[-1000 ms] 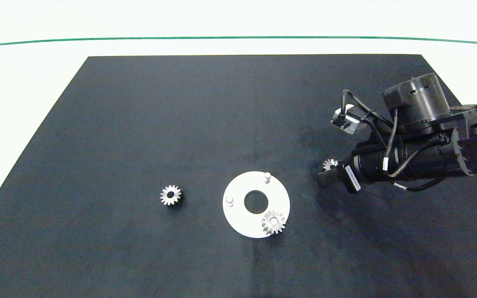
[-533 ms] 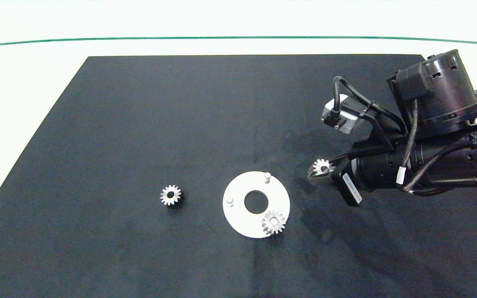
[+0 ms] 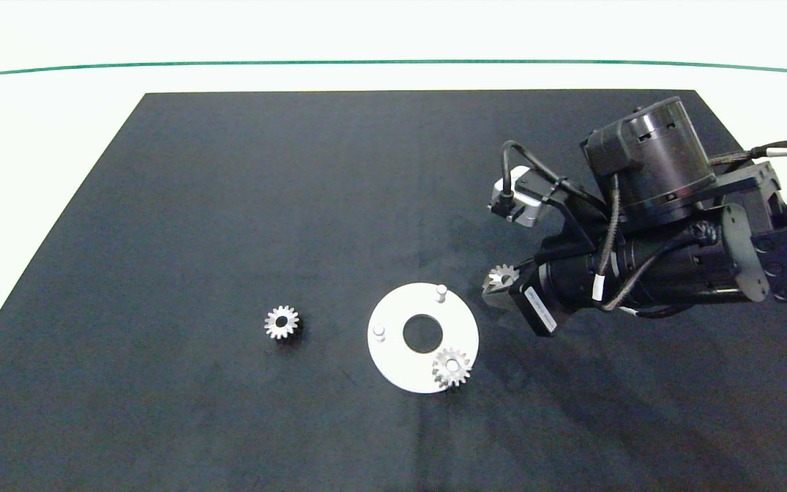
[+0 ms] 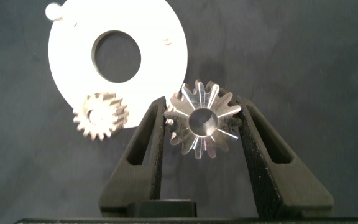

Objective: Install three planetary gears onto the carrier pins

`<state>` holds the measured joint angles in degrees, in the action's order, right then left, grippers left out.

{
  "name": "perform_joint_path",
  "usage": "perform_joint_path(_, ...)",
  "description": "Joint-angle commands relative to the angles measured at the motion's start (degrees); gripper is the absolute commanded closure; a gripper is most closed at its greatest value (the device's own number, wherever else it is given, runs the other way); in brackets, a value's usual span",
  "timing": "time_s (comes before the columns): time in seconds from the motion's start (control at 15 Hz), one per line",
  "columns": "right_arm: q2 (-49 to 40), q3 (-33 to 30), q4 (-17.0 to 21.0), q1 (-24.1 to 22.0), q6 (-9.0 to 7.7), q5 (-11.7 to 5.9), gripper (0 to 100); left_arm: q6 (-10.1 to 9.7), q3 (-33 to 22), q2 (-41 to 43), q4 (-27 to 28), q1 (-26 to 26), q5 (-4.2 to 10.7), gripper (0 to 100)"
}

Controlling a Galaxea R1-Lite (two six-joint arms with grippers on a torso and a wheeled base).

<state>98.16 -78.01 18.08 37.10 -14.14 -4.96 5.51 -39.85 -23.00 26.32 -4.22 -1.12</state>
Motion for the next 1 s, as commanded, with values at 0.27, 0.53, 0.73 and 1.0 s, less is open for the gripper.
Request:
perform_joint_path(0.27, 5.7, -4.9, 0.3, 1.6, -0.27, -0.05, 81, 0.03, -0.1, 0.0, 0.0, 0.0, -0.02, 0)
perform_joint_path(0.53, 7.5, -6.8, 0.3, 2.5, -0.54, -0.05, 81, 0.03, -0.1, -0.2, -0.2, -0.1, -0.02, 0)
perform_joint_path(0.73, 8.3, -7.4, 0.4, 2.5, -0.62, -0.05, 81, -0.06, -0.2, -0.2, -0.3, 0.0, -0.02, 0)
perform_joint_path(1.0, 9.1, -8.9, 0.5, 2.6, -0.89, -0.49, 81, -0.06, -0.3, -0.1, -0.7, 0.0, -0.02, 0)
